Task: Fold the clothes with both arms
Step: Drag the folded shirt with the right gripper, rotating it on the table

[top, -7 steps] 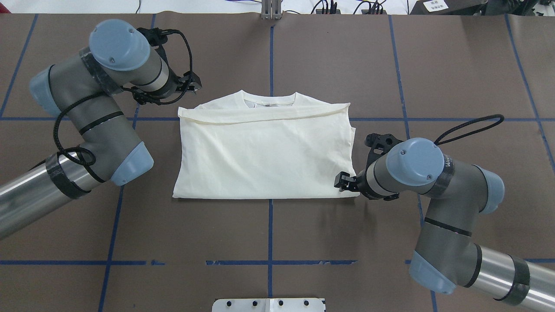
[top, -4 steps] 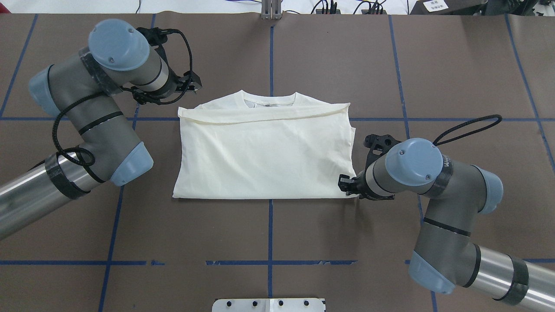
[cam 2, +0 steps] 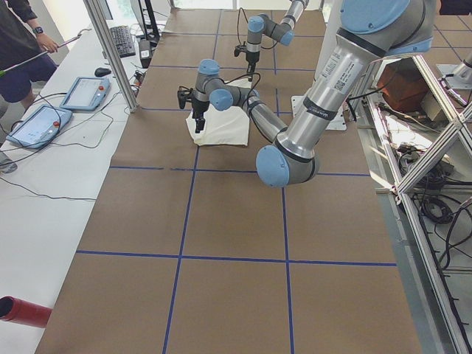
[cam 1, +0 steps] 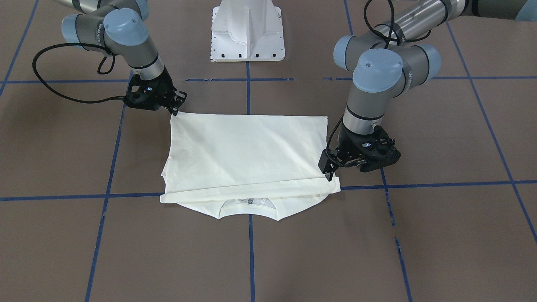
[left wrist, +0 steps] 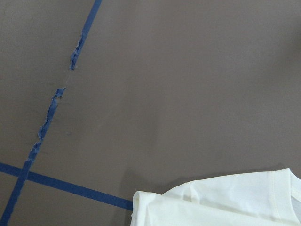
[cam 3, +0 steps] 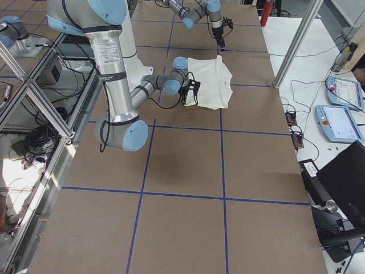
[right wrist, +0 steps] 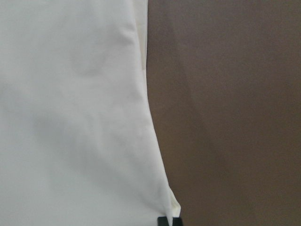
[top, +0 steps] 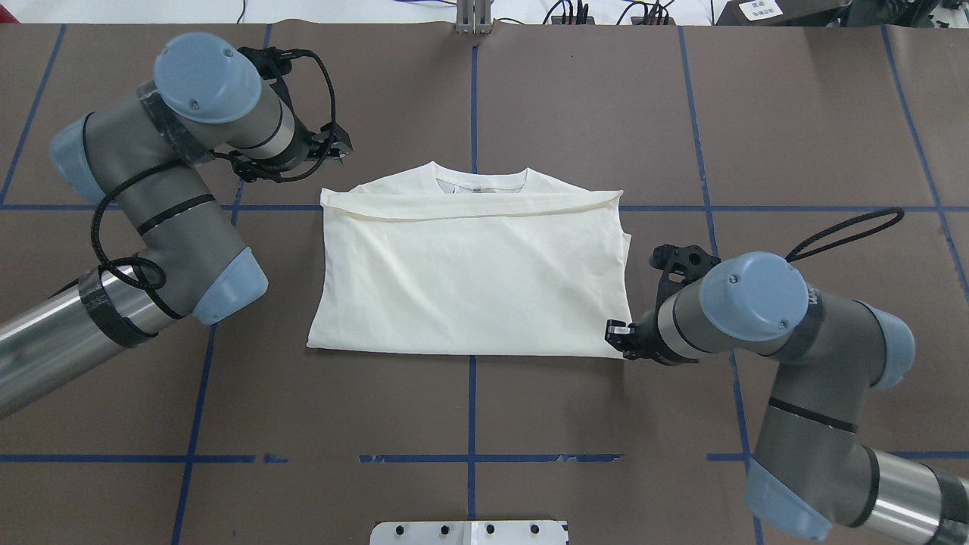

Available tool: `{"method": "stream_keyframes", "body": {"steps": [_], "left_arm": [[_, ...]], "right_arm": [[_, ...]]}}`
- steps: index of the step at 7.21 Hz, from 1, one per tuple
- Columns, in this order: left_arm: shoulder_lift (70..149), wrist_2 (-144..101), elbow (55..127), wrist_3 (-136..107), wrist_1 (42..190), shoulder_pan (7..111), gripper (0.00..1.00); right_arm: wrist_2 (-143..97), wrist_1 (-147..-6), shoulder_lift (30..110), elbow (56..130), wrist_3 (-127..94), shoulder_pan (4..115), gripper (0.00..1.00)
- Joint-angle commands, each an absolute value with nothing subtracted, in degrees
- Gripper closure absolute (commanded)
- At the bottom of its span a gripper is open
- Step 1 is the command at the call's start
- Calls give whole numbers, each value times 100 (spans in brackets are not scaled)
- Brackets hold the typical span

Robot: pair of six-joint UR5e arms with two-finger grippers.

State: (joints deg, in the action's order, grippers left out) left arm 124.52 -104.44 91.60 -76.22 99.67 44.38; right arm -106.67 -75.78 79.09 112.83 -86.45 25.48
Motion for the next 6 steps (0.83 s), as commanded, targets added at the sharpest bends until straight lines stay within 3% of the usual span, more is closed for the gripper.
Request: {"method": "stream_keyframes", "body": {"steps": [1,4,5,6], "left_arm": [[12445,-10441,9193,-7673,9967,4438,3],[12445,-10441,9316,-7884,9976,4403,3],[12437,-10459,9325,-7875,9976,4386,2],[12437,-10485,9369,-7884,9976,4351,1]], "right_arm": [[-10661,-7602,8646,12135,-8736,1911,100],[-10268,-7611,9280,12902,-9877,50,100],[-10231,-7594,9281,12928,-9888,-121,8],[-9961,-7585,9281,12972,-9922,-132,0]]}}
